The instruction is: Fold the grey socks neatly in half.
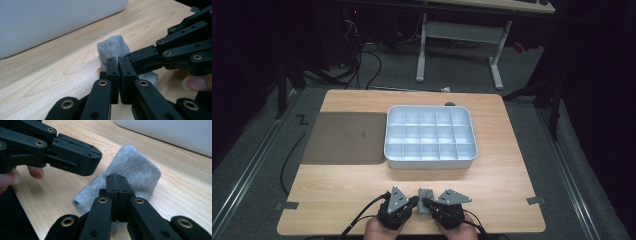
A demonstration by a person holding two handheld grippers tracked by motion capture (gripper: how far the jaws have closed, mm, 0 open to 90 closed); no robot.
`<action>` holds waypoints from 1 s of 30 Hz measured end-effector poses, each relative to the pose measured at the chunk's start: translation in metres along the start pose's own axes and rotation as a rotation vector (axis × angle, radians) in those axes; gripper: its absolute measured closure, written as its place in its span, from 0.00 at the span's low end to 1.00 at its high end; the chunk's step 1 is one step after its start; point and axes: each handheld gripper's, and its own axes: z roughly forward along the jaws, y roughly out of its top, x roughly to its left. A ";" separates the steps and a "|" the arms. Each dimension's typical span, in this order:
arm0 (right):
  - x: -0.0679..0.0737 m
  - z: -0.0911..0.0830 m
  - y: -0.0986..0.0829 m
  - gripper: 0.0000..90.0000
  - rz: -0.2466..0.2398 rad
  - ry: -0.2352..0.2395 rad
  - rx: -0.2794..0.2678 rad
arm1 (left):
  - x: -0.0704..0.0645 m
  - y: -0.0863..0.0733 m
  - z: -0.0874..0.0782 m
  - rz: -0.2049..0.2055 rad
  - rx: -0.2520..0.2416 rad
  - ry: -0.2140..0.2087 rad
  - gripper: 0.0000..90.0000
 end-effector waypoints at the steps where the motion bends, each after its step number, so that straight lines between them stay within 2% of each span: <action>1: 0.000 0.000 0.000 1.00 0.005 0.001 0.001 | -0.001 0.000 0.001 -0.002 -0.001 -0.001 0.98; 11: -0.002 0.000 -0.001 1.00 0.024 0.018 -0.007 | -0.002 -0.003 0.008 -0.018 -0.024 -0.012 1.00; 18: -0.003 0.000 -0.002 1.00 0.034 0.024 -0.009 | -0.002 -0.005 0.013 -0.008 -0.001 0.001 1.00; 20: -0.005 -0.001 -0.001 1.00 0.058 0.040 -0.008 | -0.002 -0.006 0.013 -0.005 0.003 0.001 1.00; 30: -0.009 -0.004 -0.002 0.99 0.084 0.051 -0.019 | -0.003 -0.007 0.013 0.001 0.005 0.002 1.00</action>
